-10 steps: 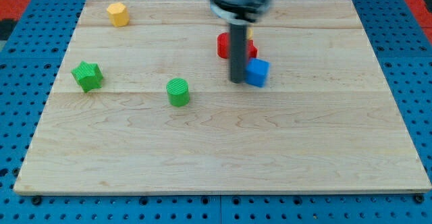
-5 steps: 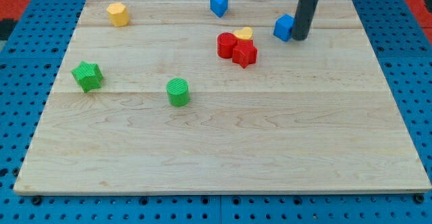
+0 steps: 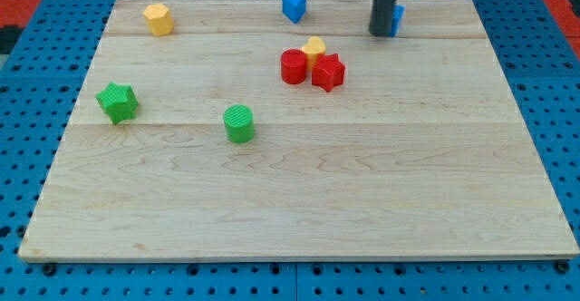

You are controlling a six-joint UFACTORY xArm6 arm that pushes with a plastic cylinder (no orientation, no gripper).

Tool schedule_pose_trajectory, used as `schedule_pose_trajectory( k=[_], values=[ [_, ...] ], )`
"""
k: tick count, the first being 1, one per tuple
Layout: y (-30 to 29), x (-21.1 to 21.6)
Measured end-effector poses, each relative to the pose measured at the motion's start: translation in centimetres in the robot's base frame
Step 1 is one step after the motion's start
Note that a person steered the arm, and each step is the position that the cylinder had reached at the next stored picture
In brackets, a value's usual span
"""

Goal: Move the blue cube to the top right

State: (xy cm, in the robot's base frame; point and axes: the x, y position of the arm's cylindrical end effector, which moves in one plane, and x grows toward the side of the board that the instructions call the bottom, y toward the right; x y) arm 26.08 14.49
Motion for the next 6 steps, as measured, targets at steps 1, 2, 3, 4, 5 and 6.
schedule_pose_trajectory(
  k=[1, 2, 3, 4, 5, 6],
  values=[
    [1.2, -1.3],
    [3.0, 0.5],
    [3.0, 0.8],
    [3.0, 0.8],
    [2.5, 1.1],
    [-2.3, 3.0]
  ],
)
